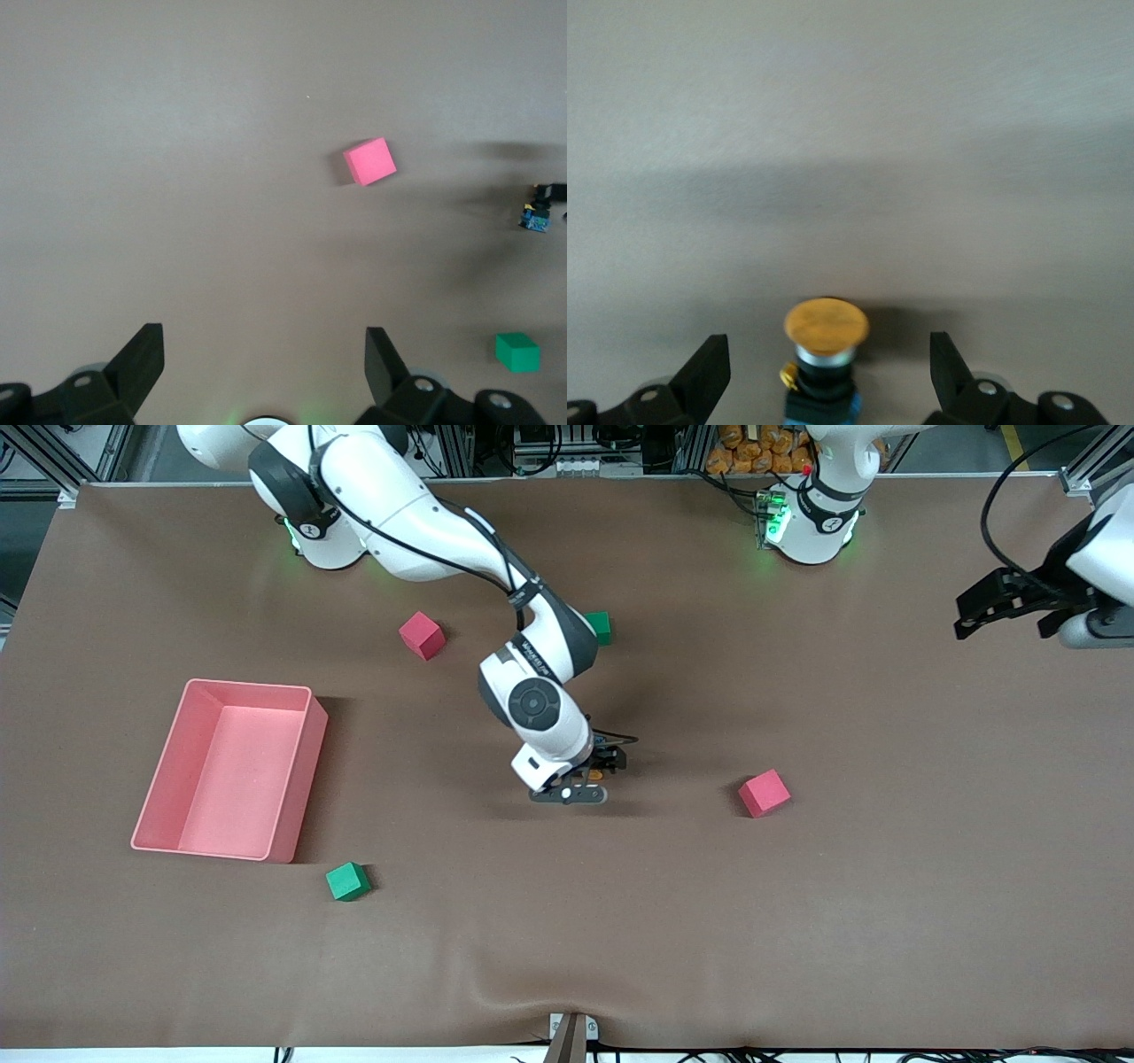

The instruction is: Place and upright button with both arms

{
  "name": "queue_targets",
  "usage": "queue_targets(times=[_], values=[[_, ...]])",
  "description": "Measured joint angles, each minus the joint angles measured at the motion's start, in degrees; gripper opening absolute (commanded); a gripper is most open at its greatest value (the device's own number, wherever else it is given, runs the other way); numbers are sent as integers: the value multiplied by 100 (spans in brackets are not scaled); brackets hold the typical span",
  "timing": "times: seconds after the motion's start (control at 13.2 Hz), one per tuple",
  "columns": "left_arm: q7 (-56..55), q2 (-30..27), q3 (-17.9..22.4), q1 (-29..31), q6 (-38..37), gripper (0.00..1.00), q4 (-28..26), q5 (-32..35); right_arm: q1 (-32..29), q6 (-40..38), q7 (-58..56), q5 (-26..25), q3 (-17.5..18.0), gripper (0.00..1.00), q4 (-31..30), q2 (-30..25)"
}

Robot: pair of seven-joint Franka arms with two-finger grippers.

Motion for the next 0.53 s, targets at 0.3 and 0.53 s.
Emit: queue_targets(times=[0.3, 0.53], values=[[0, 299, -434, -21, 11, 100, -15, -11, -876, -2376, 3, -136, -72, 100, 755, -644], [-244, 678, -813, -97, 76, 100, -23, -15, -1850, -3423, -18, -219, -106, 100, 827, -1207]])
